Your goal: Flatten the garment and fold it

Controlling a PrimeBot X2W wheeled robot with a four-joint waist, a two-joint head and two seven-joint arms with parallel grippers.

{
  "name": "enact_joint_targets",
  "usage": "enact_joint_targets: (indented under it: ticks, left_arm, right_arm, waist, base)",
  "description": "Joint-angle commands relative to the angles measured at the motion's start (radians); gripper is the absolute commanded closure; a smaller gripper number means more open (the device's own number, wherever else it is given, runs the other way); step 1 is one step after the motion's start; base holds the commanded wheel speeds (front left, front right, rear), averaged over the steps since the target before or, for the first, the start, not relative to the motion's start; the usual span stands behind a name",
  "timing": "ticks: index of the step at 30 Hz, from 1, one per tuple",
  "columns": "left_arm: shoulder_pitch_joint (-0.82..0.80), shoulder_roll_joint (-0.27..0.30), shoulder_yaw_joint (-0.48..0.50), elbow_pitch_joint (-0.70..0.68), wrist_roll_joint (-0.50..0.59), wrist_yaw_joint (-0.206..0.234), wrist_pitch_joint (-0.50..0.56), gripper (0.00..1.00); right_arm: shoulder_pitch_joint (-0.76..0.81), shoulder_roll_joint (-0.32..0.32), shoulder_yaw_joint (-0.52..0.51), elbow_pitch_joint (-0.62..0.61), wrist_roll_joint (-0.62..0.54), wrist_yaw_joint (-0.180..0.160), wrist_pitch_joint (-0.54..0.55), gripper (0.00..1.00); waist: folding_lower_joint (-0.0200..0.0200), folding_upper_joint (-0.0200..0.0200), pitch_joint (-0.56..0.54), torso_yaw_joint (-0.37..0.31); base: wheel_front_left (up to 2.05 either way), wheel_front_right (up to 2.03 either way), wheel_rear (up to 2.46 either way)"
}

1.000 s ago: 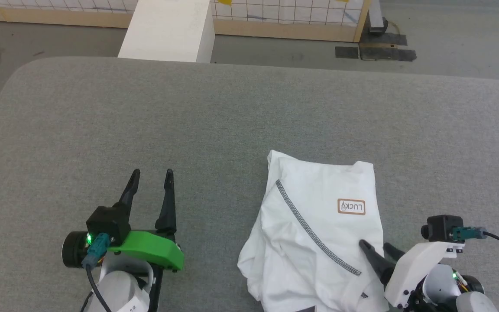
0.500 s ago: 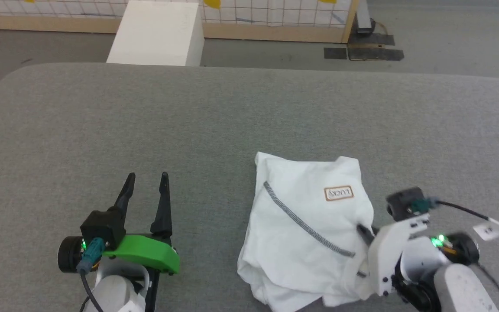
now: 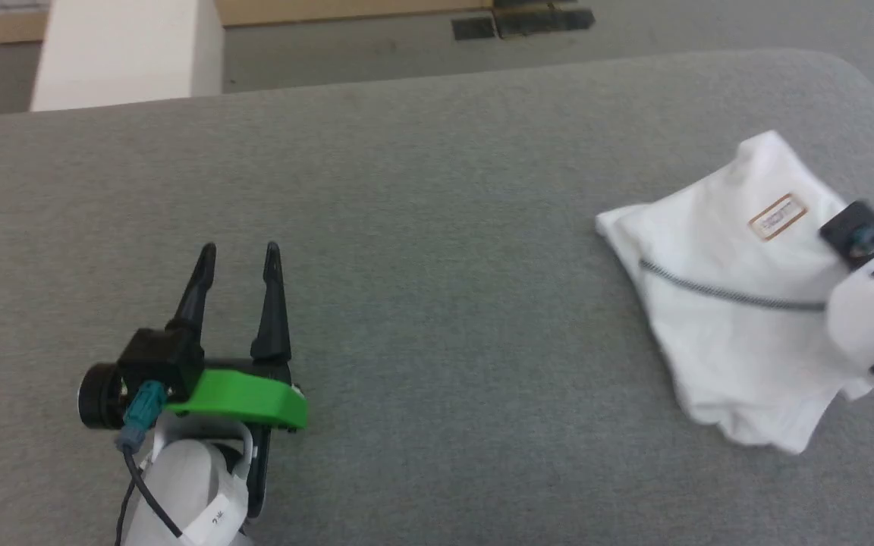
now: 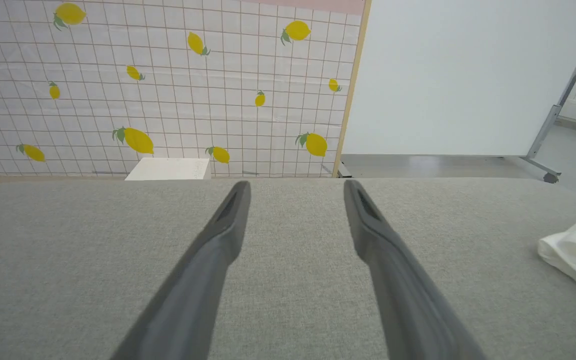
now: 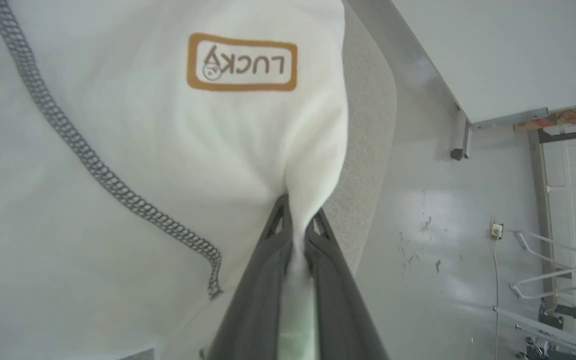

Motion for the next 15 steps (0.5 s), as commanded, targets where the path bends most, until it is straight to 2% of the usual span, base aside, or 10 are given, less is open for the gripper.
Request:
enact_joint_targets:
  ticks: [1,4,8,15]
  left_arm:
    - [-0.024,0.000,0.004,-0.008,0.013,0.006,-0.005,0.00]
    - [-0.052,0.011,-0.001,-0.014,0.032,0.006,-0.005,0.00]
    - [-0.093,0.035,-0.007,-0.015,0.051,0.003,-0.004,0.00]
    - [-0.140,0.069,-0.021,-0.047,0.076,0.000,0.029,0.00]
  right_arm:
    - [-0.029,-0.002,-0.008,0.026,0.002,-0.002,-0.019,1.00]
    - [-0.080,-0.004,-0.057,0.118,-0.013,-0.002,-0.065,1.00]
    - [-0.134,0.028,-0.160,0.242,-0.051,-0.002,-0.136,1.00]
    - [-0.209,0.098,-0.336,0.407,-0.144,-0.002,-0.255,1.00]
  waist:
    - [0.0000,-0.0001,0.111,-0.112]
    - [0.0000,-0.0001,0.158,-0.149]
    - [0.0000,-0.0001,0.214,-0.177]
    - [0.0000,-0.0001,0.284,-0.184]
  base:
    - [0.00,0.00,0.00]
    - [0.00,0.00,0.00]
    - [0.00,0.00,0.00]
    - [0.00,0.00,0.00]
